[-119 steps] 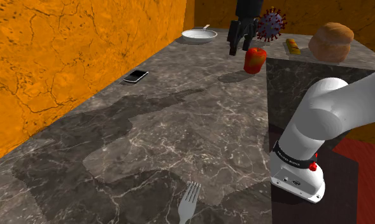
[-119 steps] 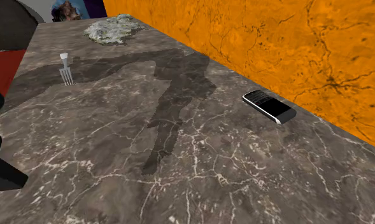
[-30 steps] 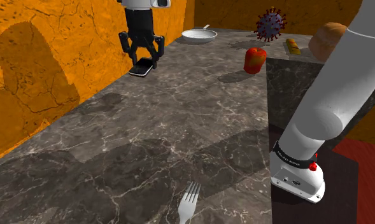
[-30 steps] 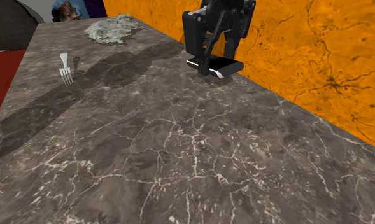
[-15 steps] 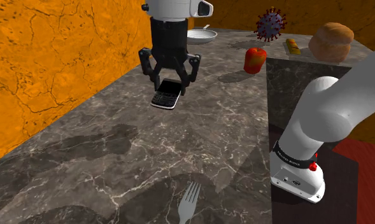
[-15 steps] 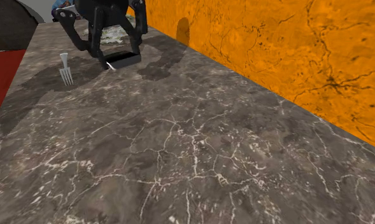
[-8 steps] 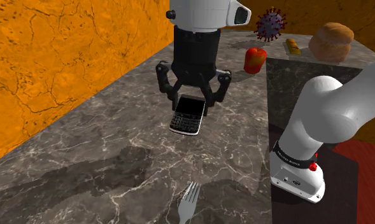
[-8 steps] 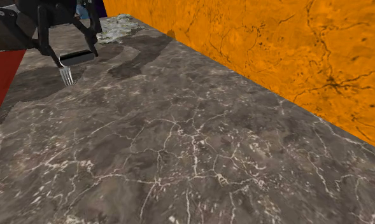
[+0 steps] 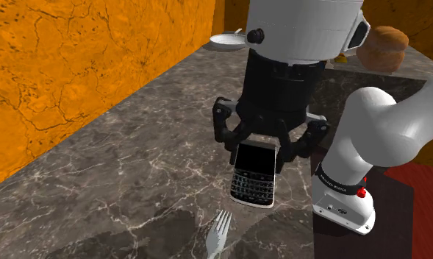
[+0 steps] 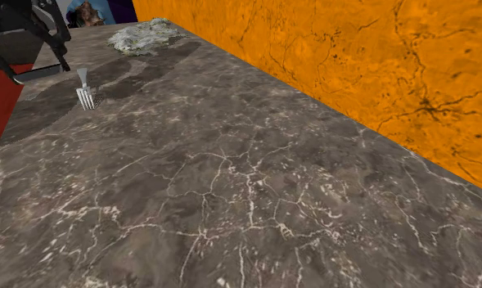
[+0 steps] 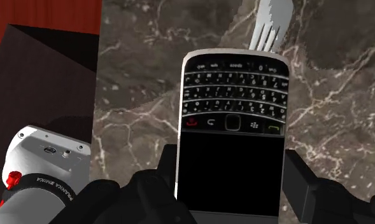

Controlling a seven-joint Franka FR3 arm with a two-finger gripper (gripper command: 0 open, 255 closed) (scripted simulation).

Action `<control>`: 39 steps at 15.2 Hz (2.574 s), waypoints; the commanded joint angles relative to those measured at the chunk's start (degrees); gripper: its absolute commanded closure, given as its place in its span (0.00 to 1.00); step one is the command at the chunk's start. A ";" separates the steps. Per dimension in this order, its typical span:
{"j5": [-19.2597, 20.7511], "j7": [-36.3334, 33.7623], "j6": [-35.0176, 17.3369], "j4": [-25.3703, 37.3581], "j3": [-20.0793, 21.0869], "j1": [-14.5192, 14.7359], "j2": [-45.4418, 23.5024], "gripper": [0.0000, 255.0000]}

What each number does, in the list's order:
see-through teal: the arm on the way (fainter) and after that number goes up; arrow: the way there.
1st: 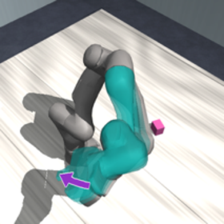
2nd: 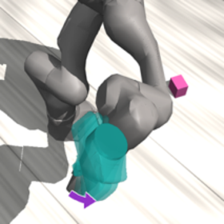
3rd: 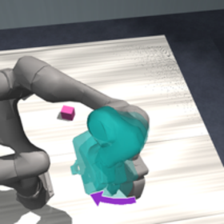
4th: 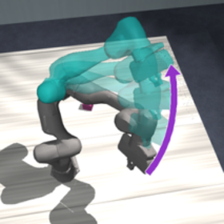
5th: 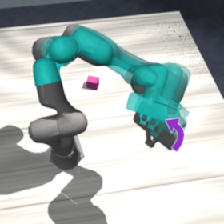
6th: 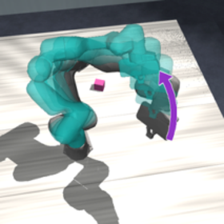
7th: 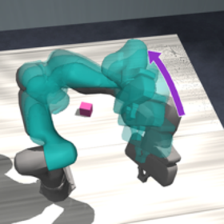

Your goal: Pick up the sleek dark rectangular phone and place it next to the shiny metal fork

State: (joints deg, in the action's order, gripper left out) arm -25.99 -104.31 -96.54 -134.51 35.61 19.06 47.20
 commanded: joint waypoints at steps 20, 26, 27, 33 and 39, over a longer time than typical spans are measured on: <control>-8.69 -5.73 -7.35 -9.26 9.66 4.99 4.20 1.00; -9.15 -5.64 -8.33 -10.09 10.23 5.09 4.09 1.00; -9.15 -5.64 -8.33 -10.09 10.23 5.10 4.09 1.00; -9.15 -5.67 -8.35 -10.07 10.25 5.09 4.06 0.00; -6.04 -6.40 -1.47 -4.21 6.19 4.71 4.72 0.00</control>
State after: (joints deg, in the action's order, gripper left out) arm -32.68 -110.43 -99.54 -140.23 42.50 23.95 51.98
